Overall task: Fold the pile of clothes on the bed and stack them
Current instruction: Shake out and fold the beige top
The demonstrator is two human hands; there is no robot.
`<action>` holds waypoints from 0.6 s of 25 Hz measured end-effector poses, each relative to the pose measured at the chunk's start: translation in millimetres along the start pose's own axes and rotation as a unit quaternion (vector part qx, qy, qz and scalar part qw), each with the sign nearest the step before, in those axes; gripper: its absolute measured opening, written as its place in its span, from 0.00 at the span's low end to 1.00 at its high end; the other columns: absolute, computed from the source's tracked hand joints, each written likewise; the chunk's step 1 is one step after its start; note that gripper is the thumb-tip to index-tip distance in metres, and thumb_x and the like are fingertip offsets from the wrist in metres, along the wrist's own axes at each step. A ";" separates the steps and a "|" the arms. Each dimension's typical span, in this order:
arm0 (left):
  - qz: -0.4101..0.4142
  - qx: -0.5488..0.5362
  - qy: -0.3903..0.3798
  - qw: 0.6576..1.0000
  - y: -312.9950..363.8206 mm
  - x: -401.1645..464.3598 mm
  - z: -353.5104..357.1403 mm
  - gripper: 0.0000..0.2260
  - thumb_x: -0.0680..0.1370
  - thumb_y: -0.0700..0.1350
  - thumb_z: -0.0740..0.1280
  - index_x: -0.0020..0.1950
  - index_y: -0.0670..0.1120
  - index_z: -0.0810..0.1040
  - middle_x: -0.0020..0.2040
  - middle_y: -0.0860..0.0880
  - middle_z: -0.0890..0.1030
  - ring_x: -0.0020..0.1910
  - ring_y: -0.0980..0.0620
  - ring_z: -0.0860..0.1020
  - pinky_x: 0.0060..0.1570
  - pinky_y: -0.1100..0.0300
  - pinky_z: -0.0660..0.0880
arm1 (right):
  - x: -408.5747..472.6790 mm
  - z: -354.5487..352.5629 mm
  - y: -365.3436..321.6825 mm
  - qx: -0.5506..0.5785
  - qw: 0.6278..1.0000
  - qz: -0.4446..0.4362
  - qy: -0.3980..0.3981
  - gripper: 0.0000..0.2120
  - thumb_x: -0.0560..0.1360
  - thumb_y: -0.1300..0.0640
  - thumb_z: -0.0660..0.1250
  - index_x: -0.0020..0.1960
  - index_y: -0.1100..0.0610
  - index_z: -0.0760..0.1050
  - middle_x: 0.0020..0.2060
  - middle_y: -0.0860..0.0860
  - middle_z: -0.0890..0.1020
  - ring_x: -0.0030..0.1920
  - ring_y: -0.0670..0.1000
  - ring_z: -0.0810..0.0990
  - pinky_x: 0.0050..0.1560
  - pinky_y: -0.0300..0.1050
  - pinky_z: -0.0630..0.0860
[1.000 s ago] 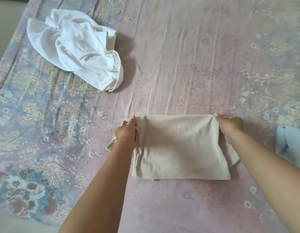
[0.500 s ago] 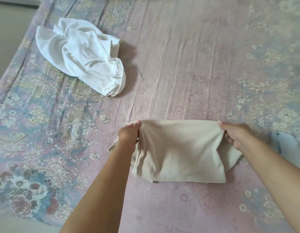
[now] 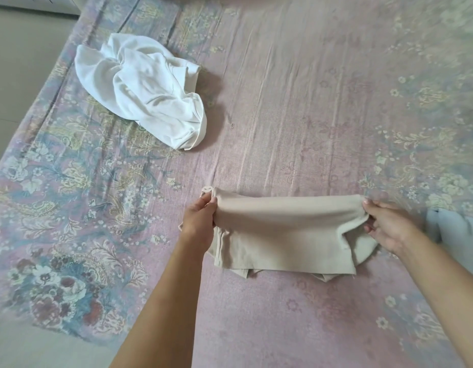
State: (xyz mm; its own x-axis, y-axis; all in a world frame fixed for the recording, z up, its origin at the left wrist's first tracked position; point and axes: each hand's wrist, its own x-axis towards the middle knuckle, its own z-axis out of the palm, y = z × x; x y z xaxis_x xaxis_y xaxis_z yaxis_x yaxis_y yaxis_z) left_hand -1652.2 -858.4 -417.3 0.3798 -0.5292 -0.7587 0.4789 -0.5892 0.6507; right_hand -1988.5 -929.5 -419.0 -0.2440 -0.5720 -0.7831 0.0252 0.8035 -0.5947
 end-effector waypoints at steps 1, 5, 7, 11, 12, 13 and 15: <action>0.003 0.023 0.023 0.999 -1.1 -0.3 -2.6 0.09 0.80 0.37 0.63 0.58 0.39 0.78 0.45 0.46 0.80 0.45 0.51 0.77 0.53 0.54 0.75 | -0.8 -0.7 -0.8 0.010 1.000 0.001 0.002 0.09 0.80 0.60 0.60 0.41 0.54 0.73 0.30 0.47 0.77 0.33 0.45 0.68 0.32 0.38 0.62; -0.133 0.096 0.088 0.982 -3.6 -7.6 -14.7 0.08 0.79 0.45 0.67 0.55 0.43 0.76 0.42 0.45 0.77 0.38 0.51 0.75 0.30 0.60 0.76 | -8.8 -9.7 0.9 -0.011 0.996 0.085 -0.009 0.11 0.81 0.58 0.58 0.40 0.52 0.69 0.26 0.47 0.73 0.31 0.44 0.62 0.26 0.34 0.58; -0.231 0.150 0.039 0.960 -7.2 -17.0 -18.4 0.14 0.77 0.54 0.68 0.53 0.45 0.74 0.42 0.46 0.77 0.37 0.51 0.76 0.31 0.60 0.75 | -20.7 -12.0 8.4 -0.029 0.983 0.178 -0.042 0.09 0.80 0.56 0.61 0.40 0.54 0.71 0.28 0.50 0.74 0.32 0.46 0.64 0.31 0.37 0.58; -0.225 0.225 0.026 0.948 -20.1 -33.4 -24.3 0.17 0.74 0.54 0.71 0.53 0.43 0.75 0.44 0.47 0.80 0.42 0.50 0.77 0.38 0.58 0.74 | -44.3 -15.4 23.8 -0.127 0.956 0.257 -0.068 0.11 0.77 0.50 0.65 0.39 0.55 0.72 0.27 0.50 0.76 0.34 0.47 0.68 0.34 0.39 0.62; -0.195 0.219 0.043 0.955 -17.1 -39.0 -27.3 0.15 0.74 0.53 0.71 0.53 0.43 0.76 0.45 0.47 0.80 0.43 0.50 0.77 0.40 0.57 0.73 | -48.8 -16.8 22.6 -0.146 0.958 0.238 -0.065 0.11 0.77 0.51 0.65 0.39 0.54 0.72 0.27 0.50 0.75 0.34 0.47 0.68 0.33 0.39 0.62; -0.157 0.206 0.053 0.964 -11.2 -45.2 -30.1 0.13 0.75 0.52 0.71 0.51 0.44 0.77 0.46 0.46 0.80 0.45 0.50 0.77 0.41 0.56 0.73 | -53.5 -18.9 18.5 -0.144 0.967 0.202 -0.054 0.09 0.77 0.52 0.65 0.40 0.54 0.72 0.27 0.49 0.75 0.33 0.46 0.68 0.32 0.38 0.63; -0.058 0.190 0.036 0.980 9.0 -60.7 -35.6 0.06 0.76 0.47 0.70 0.43 0.46 0.78 0.46 0.46 0.78 0.45 0.48 0.76 0.43 0.54 0.71 | -65.3 -28.1 3.2 -0.082 0.993 0.087 -0.021 0.04 0.77 0.56 0.66 0.47 0.56 0.75 0.26 0.48 0.76 0.30 0.45 0.69 0.25 0.35 0.67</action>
State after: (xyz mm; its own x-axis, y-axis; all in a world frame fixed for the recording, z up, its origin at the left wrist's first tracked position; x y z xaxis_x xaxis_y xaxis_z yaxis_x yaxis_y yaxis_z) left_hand -1642.7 -809.8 -366.4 0.4021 -0.4091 -0.8191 0.1990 -0.8342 0.5143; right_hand -1999.7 -885.0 -364.7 -0.2100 -0.4250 -0.8805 -0.0954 0.9052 -0.4142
